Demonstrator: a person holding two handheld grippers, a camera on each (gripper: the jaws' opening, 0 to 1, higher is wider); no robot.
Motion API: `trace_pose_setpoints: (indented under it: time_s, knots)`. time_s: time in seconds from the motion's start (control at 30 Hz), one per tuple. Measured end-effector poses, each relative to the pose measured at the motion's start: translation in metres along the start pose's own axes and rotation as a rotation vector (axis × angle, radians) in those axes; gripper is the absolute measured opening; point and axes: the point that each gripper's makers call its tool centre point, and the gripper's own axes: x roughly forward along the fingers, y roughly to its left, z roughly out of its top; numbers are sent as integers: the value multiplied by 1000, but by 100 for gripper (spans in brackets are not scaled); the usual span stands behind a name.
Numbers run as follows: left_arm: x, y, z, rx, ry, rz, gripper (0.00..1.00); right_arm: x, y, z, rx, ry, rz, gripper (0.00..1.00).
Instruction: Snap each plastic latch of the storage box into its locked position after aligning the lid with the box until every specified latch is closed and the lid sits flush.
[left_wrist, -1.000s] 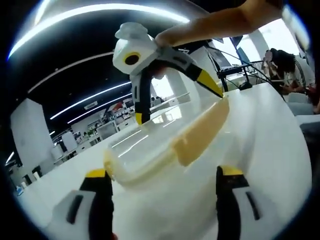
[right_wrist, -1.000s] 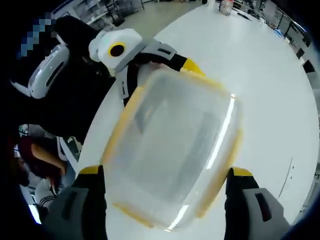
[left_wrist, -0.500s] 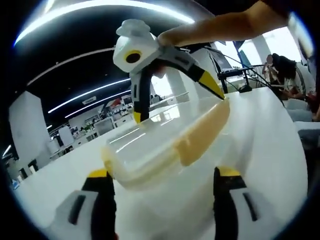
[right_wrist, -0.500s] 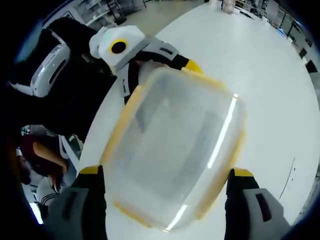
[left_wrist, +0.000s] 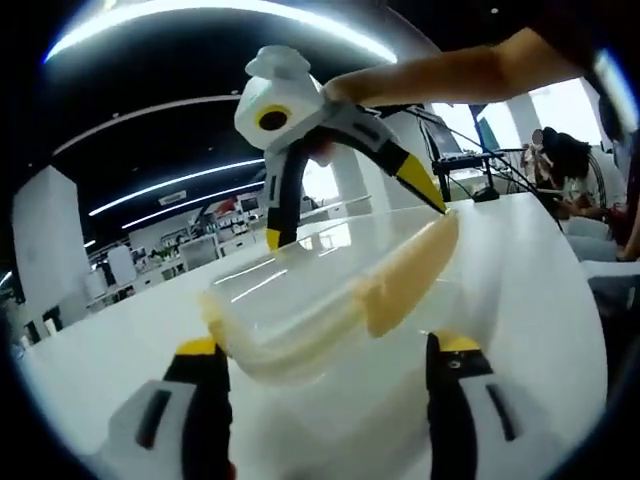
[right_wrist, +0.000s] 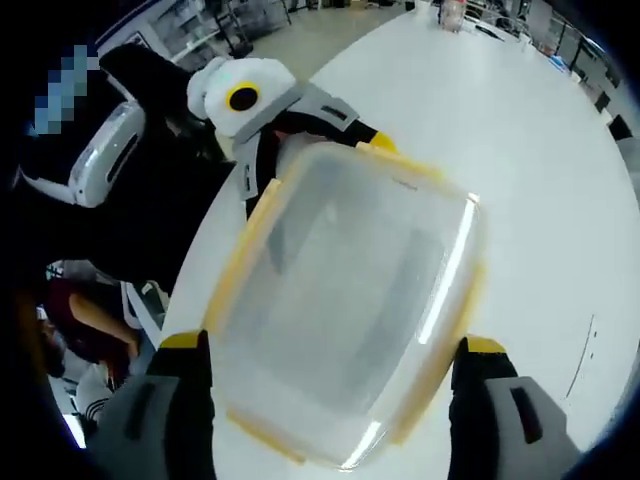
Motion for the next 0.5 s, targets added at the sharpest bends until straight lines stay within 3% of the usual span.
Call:
trace_pose_setpoints:
  time_s: [0.27, 0.4, 0.5]
  knots:
    - [8, 2, -1, -8, 19, 0, 83, -1, 0, -3, -4, 28, 5, 99]
    - [14, 3, -2, -23, 15, -11, 88, -2, 0, -4, -12, -34, 16, 97]
    - [17, 3, -2, -33, 14, -18, 90, -4, -3, -4, -14, -39, 31, 94]
